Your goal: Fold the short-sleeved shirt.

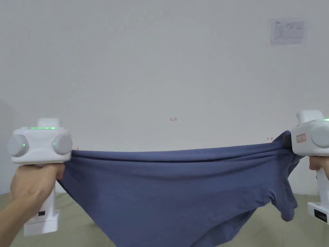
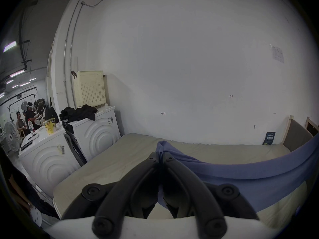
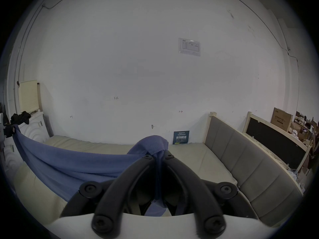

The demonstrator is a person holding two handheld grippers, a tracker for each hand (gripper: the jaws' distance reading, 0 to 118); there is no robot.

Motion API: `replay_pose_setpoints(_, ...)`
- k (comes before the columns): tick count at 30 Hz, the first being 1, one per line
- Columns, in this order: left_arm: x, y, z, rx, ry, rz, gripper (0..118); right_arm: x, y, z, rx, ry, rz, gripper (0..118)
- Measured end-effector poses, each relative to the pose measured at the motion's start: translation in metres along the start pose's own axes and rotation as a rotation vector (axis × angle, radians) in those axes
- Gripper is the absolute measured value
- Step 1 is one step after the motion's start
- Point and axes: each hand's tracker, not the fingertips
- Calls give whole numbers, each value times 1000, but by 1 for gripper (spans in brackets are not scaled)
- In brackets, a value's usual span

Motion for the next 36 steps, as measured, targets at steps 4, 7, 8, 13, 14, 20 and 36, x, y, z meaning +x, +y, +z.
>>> replay_pose_setpoints(4,10,-19,-33,-30,12,-15,0,-12,-22,-39,-41,-10,25,7)
replay_pose_setpoints(7,12,-54,-53,-76,10,-17,0,-15,-57,-57,-90,-1,8,7)
replay_pose_setpoints(8,11,-71,-59,-103,-3,-32,0,-15,-74,-60,-106,1,12,7)
replay_pose_setpoints(13,-5,-170,-53,-218,-48,-92,0,-6,-180,-44,-280,46,2,7)
replay_pose_setpoints(14,-10,-192,-47,-260,-58,-103,0,-4,-203,-35,-325,45,-3,7)
replay_pose_setpoints(20,-44,-299,16,-391,-109,-143,0,11,-311,41,-443,72,-6,7)
replay_pose_setpoints(36,-125,-397,156,-513,-181,-96,0,61,-424,204,-546,75,-115,7)
